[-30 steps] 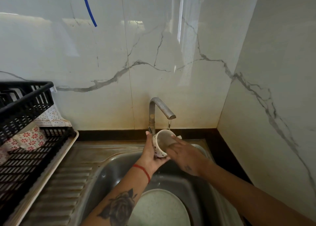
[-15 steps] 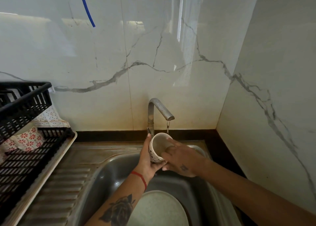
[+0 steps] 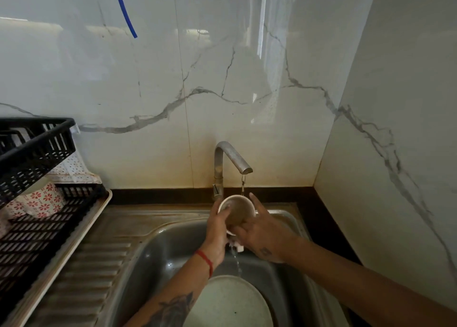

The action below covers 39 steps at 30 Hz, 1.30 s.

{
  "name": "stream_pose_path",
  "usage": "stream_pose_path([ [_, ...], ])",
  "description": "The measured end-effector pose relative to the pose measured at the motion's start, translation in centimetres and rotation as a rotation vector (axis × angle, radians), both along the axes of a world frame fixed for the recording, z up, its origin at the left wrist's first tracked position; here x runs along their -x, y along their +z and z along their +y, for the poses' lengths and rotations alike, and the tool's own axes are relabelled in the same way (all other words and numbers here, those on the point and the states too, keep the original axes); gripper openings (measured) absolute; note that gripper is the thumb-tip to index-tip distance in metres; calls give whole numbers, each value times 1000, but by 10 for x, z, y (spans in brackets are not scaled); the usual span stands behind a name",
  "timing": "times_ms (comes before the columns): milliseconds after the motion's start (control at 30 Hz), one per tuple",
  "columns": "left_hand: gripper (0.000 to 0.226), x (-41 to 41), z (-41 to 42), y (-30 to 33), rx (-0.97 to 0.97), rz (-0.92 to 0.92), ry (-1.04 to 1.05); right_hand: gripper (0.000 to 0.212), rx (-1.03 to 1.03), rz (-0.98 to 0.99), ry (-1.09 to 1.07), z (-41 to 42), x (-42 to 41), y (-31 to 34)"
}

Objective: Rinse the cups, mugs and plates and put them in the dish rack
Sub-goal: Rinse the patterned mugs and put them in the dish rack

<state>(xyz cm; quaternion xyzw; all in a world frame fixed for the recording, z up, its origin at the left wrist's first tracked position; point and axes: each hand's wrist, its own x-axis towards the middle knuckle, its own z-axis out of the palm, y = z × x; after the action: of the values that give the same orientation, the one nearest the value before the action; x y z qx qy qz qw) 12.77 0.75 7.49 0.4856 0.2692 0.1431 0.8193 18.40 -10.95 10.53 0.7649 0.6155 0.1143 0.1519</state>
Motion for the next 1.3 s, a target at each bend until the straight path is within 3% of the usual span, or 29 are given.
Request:
stream_pose_path([
  [167,33,6,16,8,-159,141,-214,59,72,-95,166,-15,-24,12],
  [267,19,2,8,12,-138,107,-126,54,-88,-79,76,-9,-11,4],
  [400,36,-6,-9,4,-355,167,42,43,-94,-6,-71,-2,1,-3],
  [500,34,-4,0,2,-432,209,-13,40,-157,46,56,-7,0,7],
  [567,28,-1,8,4,-452,177,-75,46,-349,100,135,-13,-9,8],
  [633,23,3,14,4,-398,115,-146,76,-494,283,29,-21,-15,9],
  [700,20,5,18,3,-291,51,-228,102,-437,528,-159,-25,-19,9],
  [767,19,8,19,-1,-177,66,-257,106,-347,656,-249,-23,-20,6],
  [900,53,5,15,-7,212,120,-180,108,-359,576,-331,-11,-21,13],
  [967,59,-2,13,-9,274,118,-140,104,-357,636,-488,-4,-20,20],
  [1100,58,-2,7,-12,258,97,-136,84,-254,822,-789,5,-26,27],
  [1233,46,8,7,-13,-29,-5,-206,72,-338,1300,-973,2,-37,24],
  [1300,38,9,8,-7,-120,-26,-185,65,-398,1395,-979,3,-38,20],
])
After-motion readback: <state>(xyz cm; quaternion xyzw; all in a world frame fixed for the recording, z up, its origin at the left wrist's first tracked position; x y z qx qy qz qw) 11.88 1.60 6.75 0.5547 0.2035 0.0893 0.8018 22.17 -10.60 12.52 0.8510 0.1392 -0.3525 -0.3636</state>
